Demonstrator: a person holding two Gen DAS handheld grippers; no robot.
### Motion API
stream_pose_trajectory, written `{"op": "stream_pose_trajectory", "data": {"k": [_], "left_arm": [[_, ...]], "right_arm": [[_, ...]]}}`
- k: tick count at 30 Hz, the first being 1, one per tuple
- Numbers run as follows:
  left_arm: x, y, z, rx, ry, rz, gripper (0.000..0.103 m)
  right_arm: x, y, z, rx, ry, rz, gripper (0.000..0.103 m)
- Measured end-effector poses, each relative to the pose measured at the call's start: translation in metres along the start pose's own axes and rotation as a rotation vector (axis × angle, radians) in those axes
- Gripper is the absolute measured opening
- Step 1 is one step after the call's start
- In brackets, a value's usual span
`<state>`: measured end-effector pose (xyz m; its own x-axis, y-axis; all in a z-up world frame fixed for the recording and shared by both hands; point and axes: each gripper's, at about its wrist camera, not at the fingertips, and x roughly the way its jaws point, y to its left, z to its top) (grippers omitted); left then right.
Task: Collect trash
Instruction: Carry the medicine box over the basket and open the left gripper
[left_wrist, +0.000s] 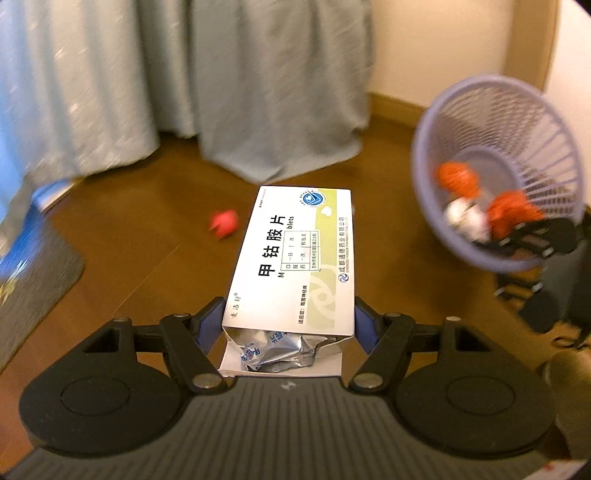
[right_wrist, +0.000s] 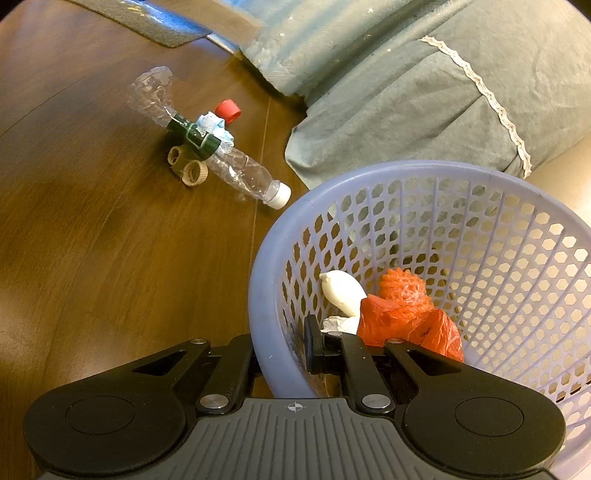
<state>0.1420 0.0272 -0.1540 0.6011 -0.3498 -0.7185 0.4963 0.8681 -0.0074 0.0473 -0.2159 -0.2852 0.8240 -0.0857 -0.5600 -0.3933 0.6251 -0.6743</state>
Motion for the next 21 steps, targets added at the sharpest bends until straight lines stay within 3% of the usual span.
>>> {"op": "stream_pose_trajectory", "data": {"k": [10,17,21], "left_arm": [[0.008,-0.069,0.055,0.148,-0.044,-0.232,0.067],[0.04,-0.14,0.103,0.309,-0.078,-0.375,0.067],[0.072,-0.177,0.132,0.309,-0.129,-0.437,0.074]], "right_arm": [[-0.002,-0.001,0.0,0.014,-0.008,0.0,0.005],[-0.003,-0.003,-0.001,0.034,-0.018,0.001,0.005],[-0.003,-0.003,-0.001,0.031,-0.018,0.002,0.005]]}}
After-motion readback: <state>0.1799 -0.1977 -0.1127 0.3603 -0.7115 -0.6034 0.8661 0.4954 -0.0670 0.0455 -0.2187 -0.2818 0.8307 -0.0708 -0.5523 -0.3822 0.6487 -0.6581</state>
